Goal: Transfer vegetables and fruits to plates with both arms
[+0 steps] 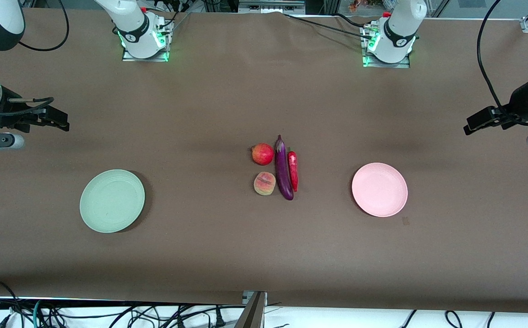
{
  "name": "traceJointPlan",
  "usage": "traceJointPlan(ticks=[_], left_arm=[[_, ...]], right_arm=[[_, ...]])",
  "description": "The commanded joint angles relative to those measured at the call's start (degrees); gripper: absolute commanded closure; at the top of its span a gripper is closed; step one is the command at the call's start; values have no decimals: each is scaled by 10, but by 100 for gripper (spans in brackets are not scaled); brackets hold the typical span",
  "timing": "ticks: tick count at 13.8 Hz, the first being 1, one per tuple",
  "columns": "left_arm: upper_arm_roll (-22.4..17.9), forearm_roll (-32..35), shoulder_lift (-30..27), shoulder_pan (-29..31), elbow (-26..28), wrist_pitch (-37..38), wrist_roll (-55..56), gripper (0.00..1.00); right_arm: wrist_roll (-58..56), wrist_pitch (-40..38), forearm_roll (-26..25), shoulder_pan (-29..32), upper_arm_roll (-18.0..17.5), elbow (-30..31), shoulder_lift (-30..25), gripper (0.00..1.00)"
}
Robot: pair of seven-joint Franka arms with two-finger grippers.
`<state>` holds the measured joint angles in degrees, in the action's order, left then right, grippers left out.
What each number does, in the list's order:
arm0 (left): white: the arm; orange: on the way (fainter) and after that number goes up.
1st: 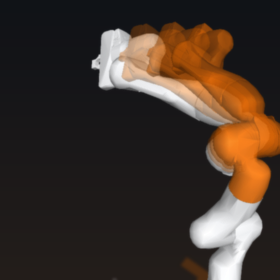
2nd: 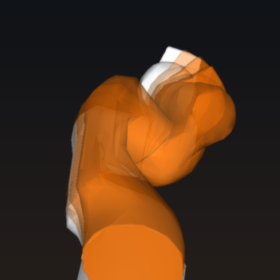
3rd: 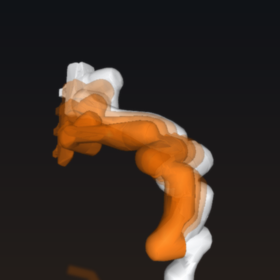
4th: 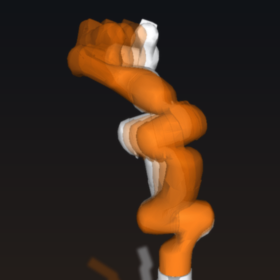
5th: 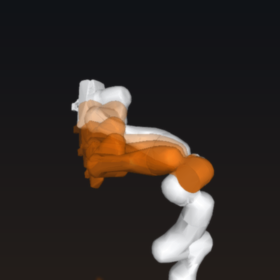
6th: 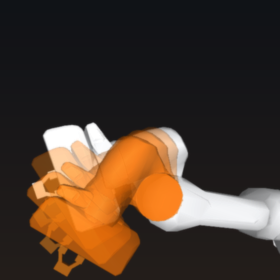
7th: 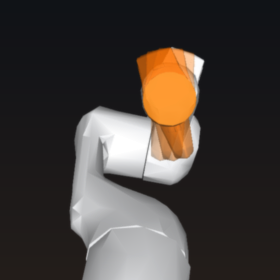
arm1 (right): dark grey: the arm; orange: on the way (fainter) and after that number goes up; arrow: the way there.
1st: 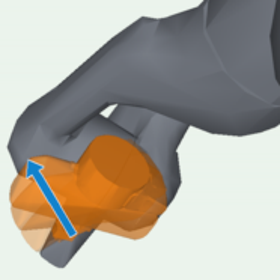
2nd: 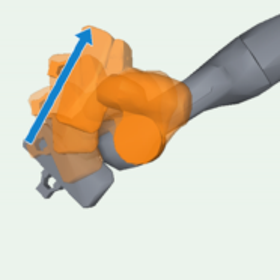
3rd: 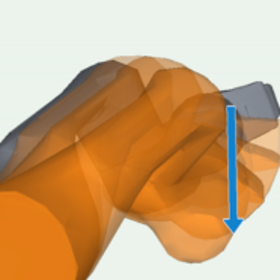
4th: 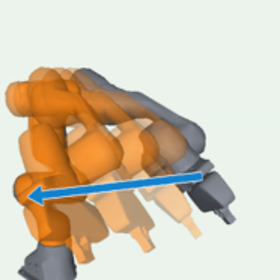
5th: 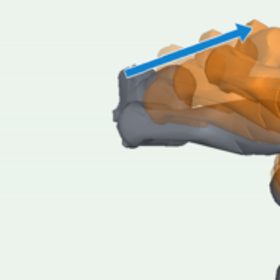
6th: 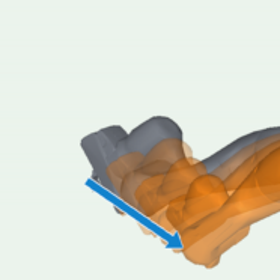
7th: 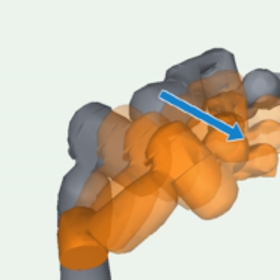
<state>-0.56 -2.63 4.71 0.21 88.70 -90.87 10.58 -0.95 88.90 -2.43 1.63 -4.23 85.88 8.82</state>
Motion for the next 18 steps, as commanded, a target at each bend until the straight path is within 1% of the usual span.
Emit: traceJointPlan(ticks=[1,18], left_arm=[[-1,1,-6,-1,-1,3,-3,0],[-1,2,-6,-1,-1,3,-8,0]], right_arm=[[2,0,0,2,-2,-6,3,0],[2,10,1,-3,-4,-7,3,0]])
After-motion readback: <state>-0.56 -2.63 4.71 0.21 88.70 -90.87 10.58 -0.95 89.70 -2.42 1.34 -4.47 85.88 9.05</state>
